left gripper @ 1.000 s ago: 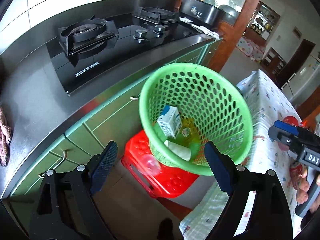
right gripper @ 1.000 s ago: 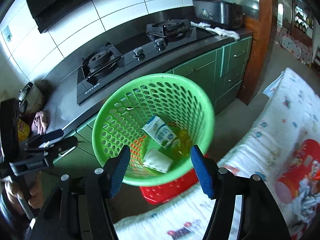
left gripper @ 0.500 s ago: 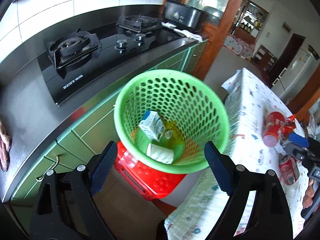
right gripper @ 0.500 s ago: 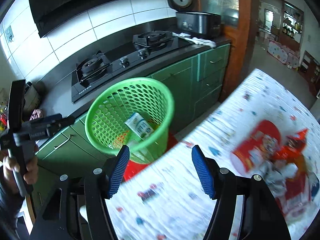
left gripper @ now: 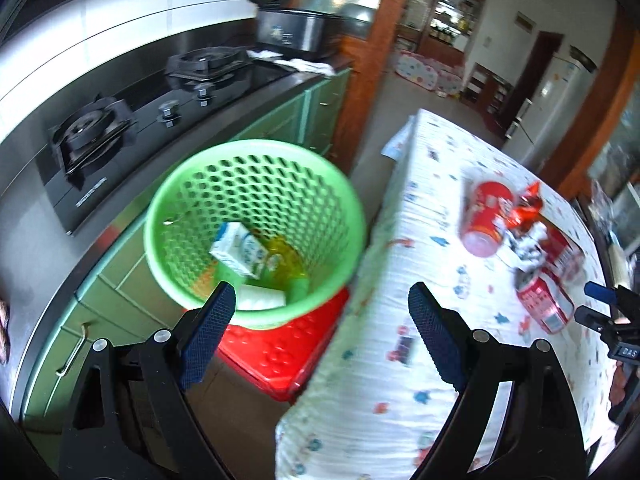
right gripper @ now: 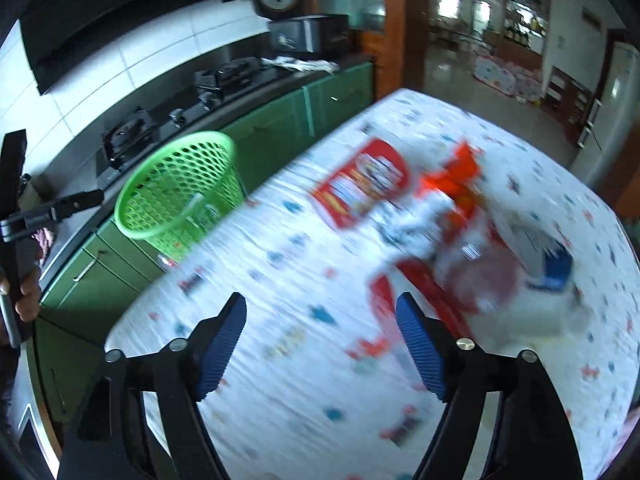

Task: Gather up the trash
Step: 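Move both tools back over the table toward the Coca-Cola can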

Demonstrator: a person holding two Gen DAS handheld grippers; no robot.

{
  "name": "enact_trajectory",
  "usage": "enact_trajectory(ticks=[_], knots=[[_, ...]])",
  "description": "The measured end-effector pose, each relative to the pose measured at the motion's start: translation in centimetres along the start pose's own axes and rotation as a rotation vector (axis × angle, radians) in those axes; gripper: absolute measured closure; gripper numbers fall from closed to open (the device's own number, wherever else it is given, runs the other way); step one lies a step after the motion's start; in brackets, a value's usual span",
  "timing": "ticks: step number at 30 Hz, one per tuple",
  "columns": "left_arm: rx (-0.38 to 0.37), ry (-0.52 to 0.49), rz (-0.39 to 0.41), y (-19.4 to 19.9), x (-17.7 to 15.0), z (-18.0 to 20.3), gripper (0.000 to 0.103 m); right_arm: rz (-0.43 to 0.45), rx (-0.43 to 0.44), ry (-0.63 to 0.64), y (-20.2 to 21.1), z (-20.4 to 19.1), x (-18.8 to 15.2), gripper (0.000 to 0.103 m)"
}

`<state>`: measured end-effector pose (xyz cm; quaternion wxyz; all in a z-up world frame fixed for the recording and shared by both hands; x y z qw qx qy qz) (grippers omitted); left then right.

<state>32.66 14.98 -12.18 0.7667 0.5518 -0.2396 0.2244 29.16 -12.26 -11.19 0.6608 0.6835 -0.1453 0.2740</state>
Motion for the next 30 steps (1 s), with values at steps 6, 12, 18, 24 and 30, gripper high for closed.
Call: enact_trajectory(ticks=[6,12,18,24,30], knots=[[-0.041,-0.057,-0.032,-1.5,-0.6,4.3,0.016,-0.050,-0.047,-0.011,-0.5,4.2,-3.0,0.023],[-0.066,-0.095,-0.064,-3.8,-0.1,7.4,0.016,-0.112,-0.050,0.039,-3.0,6.1,-4.2,0.023],[-0.074,-0.114,-0.091,-6.3,1.1,9.1,0.016,-0.141,-0.019,0.100,-5.7,6.3,-4.0,0.020],[-0.072,-0.134,-0.109,-8.5,2.4,10.2,0.016,-0.155,-0.005,0.135,-7.6,6.3,-3.5,0.020],[-0.090,-0.141,-0.126,-10.4,3.8,11.4,0.016,-0.179,0.035,0.157,-8.4,5.5,-3.6,0.020]])
Point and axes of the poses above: each gripper's, at about its wrist camera, not at the fingertips, and y roughly against the way its jaws point, z to its right, x to its top, the point moved 10 cm from there along -y, roughly the way its jaws point, and after that the axes turned 8 degrees about -x, right-handed, at the moved point
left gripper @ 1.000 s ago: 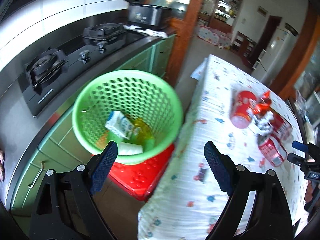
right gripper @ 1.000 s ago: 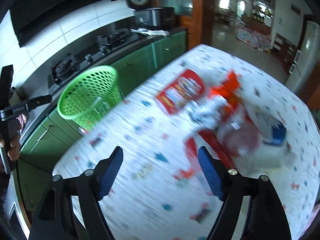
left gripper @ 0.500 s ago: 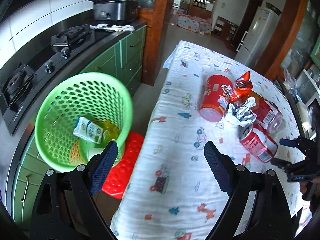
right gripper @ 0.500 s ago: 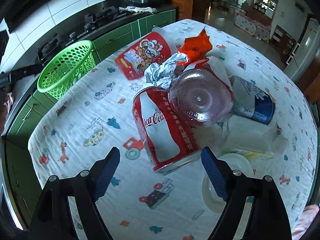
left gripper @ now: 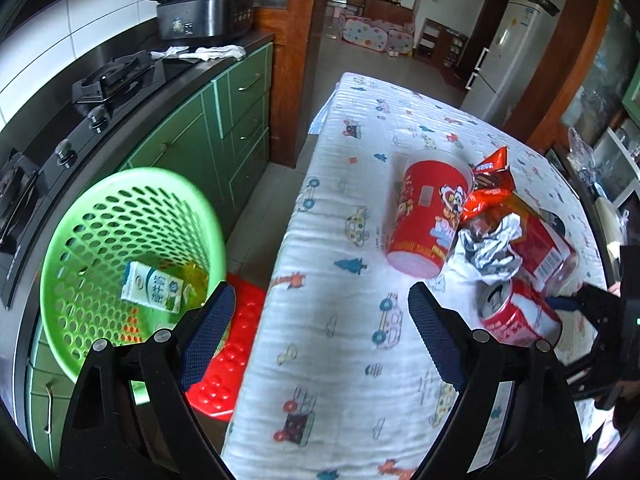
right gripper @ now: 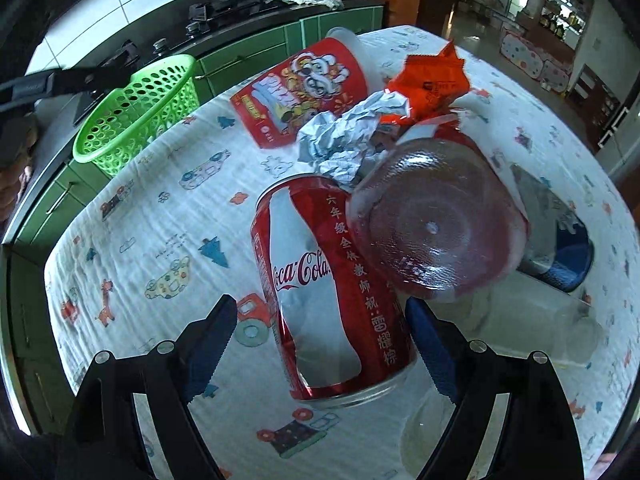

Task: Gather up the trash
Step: 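Move both tools back over the table toward the Coca-Cola can, then grasp the red paper cup with the left tool while the right tool grasps the Coca-Cola can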

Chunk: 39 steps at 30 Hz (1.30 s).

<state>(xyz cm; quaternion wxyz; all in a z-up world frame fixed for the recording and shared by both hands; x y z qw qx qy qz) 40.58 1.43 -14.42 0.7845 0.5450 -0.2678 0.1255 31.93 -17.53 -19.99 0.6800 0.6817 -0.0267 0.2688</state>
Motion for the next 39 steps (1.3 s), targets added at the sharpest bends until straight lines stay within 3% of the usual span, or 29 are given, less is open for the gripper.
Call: enact_trajectory(ticks=[9,19,25,32,39], knots=[[-0.055,-0.046,-0.019,-2.7,2.5,3.2,0.016,-0.010,0.064,0.012,-0.2,-2.4,0.2,0.020],[-0.082,-0.101,-0.051,-5.7,4.8,5.9,0.016,0.006,0.140,-0.116,-1.4,-3.5,2.3,0.020],[-0.106,-0.135,-0.095,-8.4,5.6,7.4,0.016,-0.016,0.139,-0.160,-1.9,-3.2,2.8,0.039],[-0.123,-0.196,-0.157,-11.5,5.7,9.2,0.016,-0.030,0.146,-0.193,-1.7,-2.9,2.7,0.039],[-0.157,-0.186,-0.204,-13.7,5.4,10.0,0.016,-0.033,0.168,-0.205,-0.9,-3.5,1.7,0.039]])
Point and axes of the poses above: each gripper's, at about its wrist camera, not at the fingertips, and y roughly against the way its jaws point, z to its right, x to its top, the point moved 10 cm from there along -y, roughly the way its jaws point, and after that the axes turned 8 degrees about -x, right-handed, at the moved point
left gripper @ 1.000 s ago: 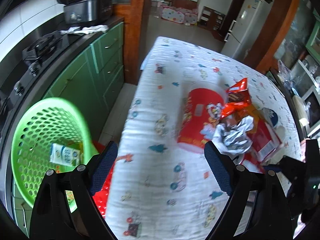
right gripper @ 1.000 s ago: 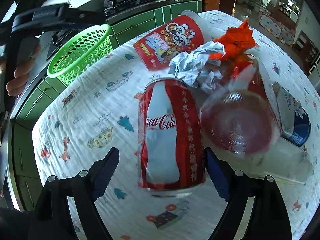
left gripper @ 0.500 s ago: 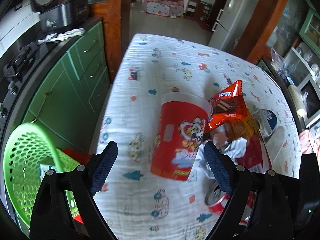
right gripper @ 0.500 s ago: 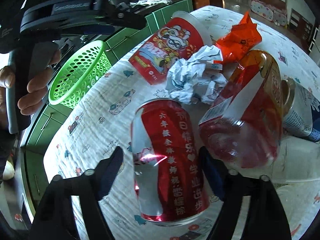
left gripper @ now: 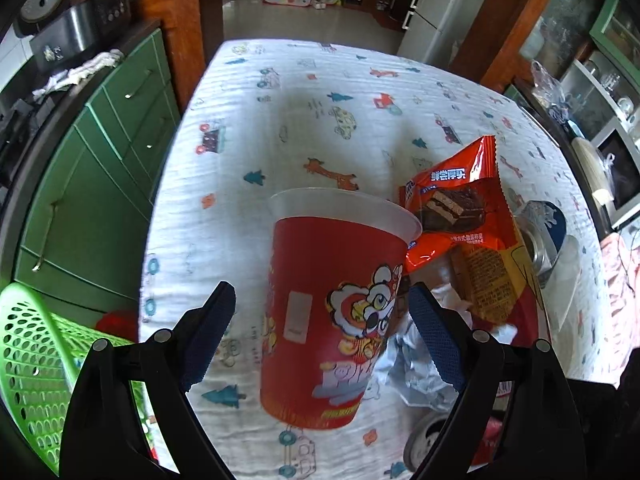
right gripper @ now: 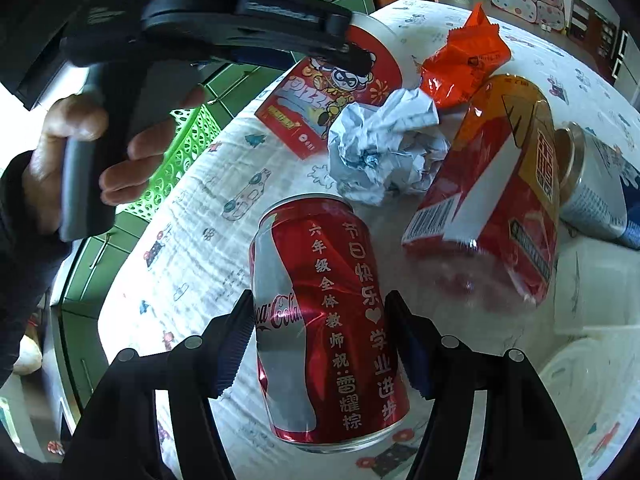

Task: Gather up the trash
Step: 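Grasp the red paper cup with the left tool while the right tool grasps the Coca-Cola can, then carry the red cup and Coca-Cola can to the green basket and release them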

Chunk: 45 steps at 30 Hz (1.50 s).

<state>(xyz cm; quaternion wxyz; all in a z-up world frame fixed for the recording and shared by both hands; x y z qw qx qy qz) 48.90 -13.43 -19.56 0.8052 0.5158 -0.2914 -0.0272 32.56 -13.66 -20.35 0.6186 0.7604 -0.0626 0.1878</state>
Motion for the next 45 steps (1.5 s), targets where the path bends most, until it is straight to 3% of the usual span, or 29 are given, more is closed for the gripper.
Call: enact_trajectory(ticks=[4,16,26,35,45], knots=[[-0.028,0.012,-0.006,-0.7,0.1,0.2,0.031,0.006,0.009,-0.007,0.7,0.0,-0.3,0.039],[-0.035,-0.014,0.060,2.4,-0.8,0.9,0.034,0.048,0.060,-0.028,3.5,0.0,0.0,0.039],[-0.040,0.084,0.182,9.5,-3.2,-2.4,0.034,0.091,0.075,0.001,5.6,-1.1,1.3,0.040],[0.068,0.168,0.263,16.7,-7.0,-8.4,0.034,0.125,0.116,0.077,6.1,-6.1,4.2,0.040],[0.199,0.292,0.299,21.4,-11.4,-16.8,0.034,0.133,0.156,0.147,3.8,-13.0,8.1,0.040]])
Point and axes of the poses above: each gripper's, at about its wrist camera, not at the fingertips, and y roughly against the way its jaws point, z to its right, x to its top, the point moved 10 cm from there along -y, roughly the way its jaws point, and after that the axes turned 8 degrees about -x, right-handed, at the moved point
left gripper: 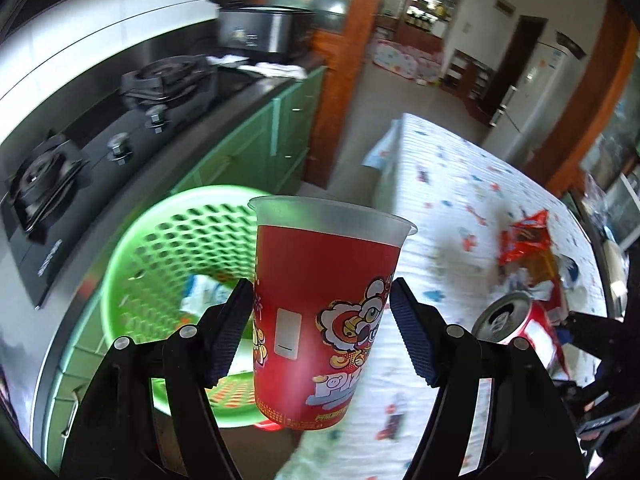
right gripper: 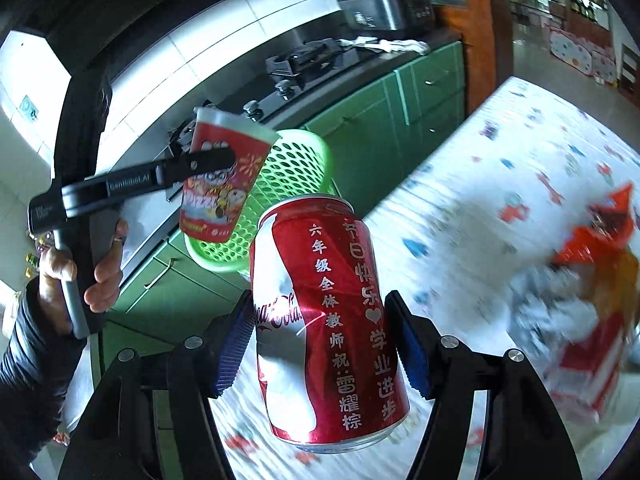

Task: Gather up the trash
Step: 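Carry the red cup and Coca-Cola can to the green basket and release them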

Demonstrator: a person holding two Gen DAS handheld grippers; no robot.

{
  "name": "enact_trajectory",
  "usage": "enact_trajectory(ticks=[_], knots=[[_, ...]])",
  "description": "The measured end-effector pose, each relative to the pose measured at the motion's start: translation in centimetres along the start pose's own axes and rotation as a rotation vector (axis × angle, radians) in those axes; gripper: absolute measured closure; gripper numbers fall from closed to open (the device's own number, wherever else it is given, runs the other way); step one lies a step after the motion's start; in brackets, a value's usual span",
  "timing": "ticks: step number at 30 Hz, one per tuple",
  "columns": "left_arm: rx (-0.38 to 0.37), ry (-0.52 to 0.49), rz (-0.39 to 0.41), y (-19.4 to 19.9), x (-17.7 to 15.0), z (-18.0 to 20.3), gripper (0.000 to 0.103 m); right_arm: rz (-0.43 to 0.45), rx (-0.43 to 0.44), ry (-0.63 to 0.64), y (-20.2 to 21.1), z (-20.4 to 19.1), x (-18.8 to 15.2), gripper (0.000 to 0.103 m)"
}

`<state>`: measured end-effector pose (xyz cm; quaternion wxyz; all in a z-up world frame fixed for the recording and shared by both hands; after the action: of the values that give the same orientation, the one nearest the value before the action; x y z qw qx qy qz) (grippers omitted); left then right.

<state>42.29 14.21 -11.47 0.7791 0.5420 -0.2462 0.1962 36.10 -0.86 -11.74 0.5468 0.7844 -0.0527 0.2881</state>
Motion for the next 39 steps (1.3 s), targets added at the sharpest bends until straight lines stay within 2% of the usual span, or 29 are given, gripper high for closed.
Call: enact_trajectory(ticks=[10,18,26,39], knots=[[0.118,0.103,0.032,0.7,0.2,-7.7,0.033,0.027,-0.004,0.022,-3.7,-4.3,5.6,0.039],[0.141,0.190,0.026,-0.8,-0.7,-11.5,0.032,0.027,-0.008,-0.003,-7.2,-5.8,8.8,0.039],[0.154,0.250,0.008,-0.9,-2.6,-13.9,0.023,0.016,-0.016,-0.021,-10.4,-6.8,10.5,0.039],[0.191,0.314,0.034,2.3,-4.8,-16.2,0.013,-0.040,-0.019,-0.002,-16.3,-9.4,10.9,0.038]])
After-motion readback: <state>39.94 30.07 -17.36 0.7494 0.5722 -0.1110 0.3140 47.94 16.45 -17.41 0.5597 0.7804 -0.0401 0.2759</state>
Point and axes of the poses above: each gripper's, at about its wrist camera, not at the fingertips, and y roughly against the way its jaws point, z to its right, x to its top, the point moved 10 cm from there along -y, roughly the way its jaws point, and after that the axes turned 8 degrees about -x, right-handed, at the moved point
